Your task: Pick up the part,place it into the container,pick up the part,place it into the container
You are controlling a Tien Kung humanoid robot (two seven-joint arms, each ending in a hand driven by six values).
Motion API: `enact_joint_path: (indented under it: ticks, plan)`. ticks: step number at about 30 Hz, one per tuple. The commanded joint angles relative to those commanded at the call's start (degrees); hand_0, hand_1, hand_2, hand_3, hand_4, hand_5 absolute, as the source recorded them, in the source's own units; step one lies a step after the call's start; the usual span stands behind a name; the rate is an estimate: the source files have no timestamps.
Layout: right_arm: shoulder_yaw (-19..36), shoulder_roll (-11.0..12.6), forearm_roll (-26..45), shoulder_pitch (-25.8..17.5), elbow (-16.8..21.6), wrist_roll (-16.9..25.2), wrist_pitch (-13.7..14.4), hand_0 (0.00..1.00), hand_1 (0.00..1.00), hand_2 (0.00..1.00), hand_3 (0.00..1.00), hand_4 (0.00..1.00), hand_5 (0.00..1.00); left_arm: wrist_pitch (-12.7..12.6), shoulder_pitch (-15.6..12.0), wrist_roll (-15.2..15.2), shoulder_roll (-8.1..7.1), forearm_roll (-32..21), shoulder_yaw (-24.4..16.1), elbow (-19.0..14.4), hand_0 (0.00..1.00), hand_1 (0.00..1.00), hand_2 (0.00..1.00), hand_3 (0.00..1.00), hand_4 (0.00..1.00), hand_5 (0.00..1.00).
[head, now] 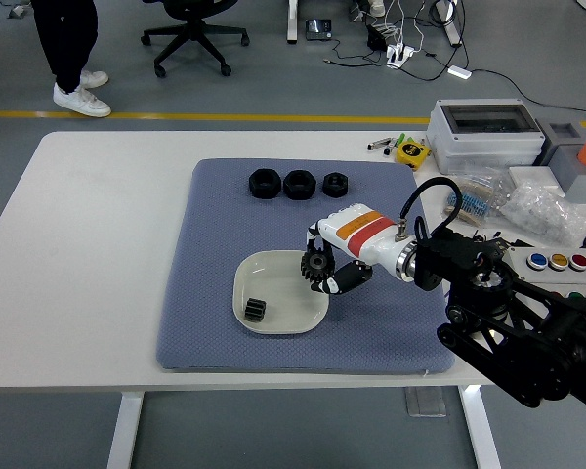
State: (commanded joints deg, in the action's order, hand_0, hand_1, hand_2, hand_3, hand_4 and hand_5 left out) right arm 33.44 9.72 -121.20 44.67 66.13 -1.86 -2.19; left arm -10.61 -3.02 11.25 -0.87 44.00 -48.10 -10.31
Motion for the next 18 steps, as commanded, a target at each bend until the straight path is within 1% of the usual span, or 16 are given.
enact_joint_path:
  ticks: [4,5,10,11,14,15,16,17,18]
  plan:
    - [-2.2,-1.0,0.1,1.3,-0.7,-0.2,-0.4,0.038,0.088,0.2,0.333,0.477,0.075,-0.1,0.0,-0.1,-0.13,-0.6,0.7,0.0,0.376,0.525,0.554,0.467,0.998,0.792]
    - [-2.8,-1.4,0.3,1.6,-0.9,-0.2,-0.4,0.04,0.093,0.214,0.34,0.463,0.066,-0.1,0.0,-0.2,-0.15,-0.8,0.8,0.0,0.372,0.525,0.553,0.465,0.998,0.79]
    - [-5.9,-3.8,0.6,3.8,-3.5,0.0,-0.3,0.04,0.093,0.214,0.34,0.463,0.066,-0.3,0.0,-0.3,-0.23,-1.1,1.3,0.0,0.372,0.525,0.553,0.465,0.998,0.79]
    - [-6.3,-4.2,0.3,4.1,-4.1,0.0,-0.2,0.062,0.137,0.266,0.393,0.486,0.101,-0.3,0.1,-0.3,-0.24,-1.1,1.4,0.0,0.371,0.523,0.551,0.465,0.998,0.79]
    - [-7.0,-5.0,-0.6,4.6,-5.4,0.1,-0.3,0.062,0.137,0.266,0.393,0.486,0.101,-0.3,0.1,-0.4,-0.25,-1.4,1.7,0.0,0.371,0.523,0.551,0.465,0.998,0.79]
    - [-7.4,-5.5,-3.0,5.0,-6.7,0.2,-1.4,0.062,0.137,0.266,0.393,0.486,0.101,-0.3,0.2,-0.4,-0.25,-1.6,2.0,0.0,0.371,0.523,0.551,0.465,0.998,0.79]
    - [-7.4,-5.6,-3.5,5.1,-6.8,0.2,-1.5,0.062,0.137,0.266,0.393,0.486,0.101,-0.3,0.2,-0.4,-0.25,-1.7,2.1,0.0,0.371,0.523,0.551,0.465,0.998,0.79]
    - [-7.5,-5.6,-3.6,5.1,-6.9,0.2,-1.5,0.101,0.18,0.365,0.778,0.998,0.422,-0.3,0.2,-0.4,-0.26,-1.7,2.1,0.0,0.369,0.522,0.552,0.463,0.998,0.788]
    - [-7.6,-5.6,-4.7,5.1,-7.2,0.3,-1.0,0.101,0.18,0.365,0.778,0.998,0.422,-0.3,0.2,-0.4,-0.26,-1.7,2.1,0.0,0.369,0.522,0.552,0.463,0.998,0.788]
